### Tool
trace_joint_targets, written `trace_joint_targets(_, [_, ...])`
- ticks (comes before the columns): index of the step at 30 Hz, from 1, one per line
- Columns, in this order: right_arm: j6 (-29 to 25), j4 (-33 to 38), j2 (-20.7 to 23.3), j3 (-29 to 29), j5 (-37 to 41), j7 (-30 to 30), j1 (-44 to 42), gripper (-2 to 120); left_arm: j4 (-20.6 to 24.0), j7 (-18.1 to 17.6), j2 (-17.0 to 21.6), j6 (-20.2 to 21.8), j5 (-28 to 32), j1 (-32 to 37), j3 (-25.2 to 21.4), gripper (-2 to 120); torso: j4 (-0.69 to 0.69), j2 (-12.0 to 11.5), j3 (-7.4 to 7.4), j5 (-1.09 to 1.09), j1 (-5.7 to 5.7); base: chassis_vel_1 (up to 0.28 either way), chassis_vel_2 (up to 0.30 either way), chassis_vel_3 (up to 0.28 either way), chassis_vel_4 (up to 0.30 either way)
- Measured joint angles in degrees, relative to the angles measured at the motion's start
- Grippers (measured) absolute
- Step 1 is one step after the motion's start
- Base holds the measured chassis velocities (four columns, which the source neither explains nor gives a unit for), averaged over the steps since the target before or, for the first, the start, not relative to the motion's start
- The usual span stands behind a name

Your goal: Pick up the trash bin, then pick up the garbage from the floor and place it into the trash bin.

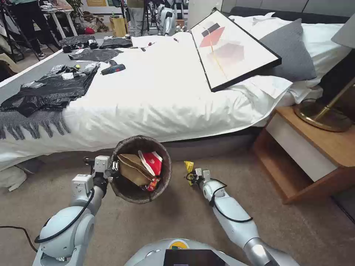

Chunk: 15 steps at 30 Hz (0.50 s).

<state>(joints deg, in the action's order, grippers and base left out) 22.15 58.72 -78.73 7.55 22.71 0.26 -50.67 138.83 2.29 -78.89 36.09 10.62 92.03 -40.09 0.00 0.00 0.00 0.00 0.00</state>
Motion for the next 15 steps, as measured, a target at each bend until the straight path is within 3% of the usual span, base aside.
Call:
trace_joint_targets(10, [-0.9, 2.2, 1.1, 0.7, -1.8, -0.3, -1.1, 0, 0.0, 0.0, 0.0, 0.0, 0.2, -0.1, 0.0, 3, -0.01, 0.0, 0.00, 0.00, 0.00, 0.000, 0.000, 0.000, 0.000])
trace_joint_targets(15, [-0.9, 8.6, 3.0, 2.1, -1.7, -0.6, -3.8, 0, 0.1, 0.0, 0.1, 0.0, 0.4, -0.1, -0.1, 3, -0.01, 0.0, 0.00, 0.01, 0.00, 0.000, 0.000, 0.000, 0.000])
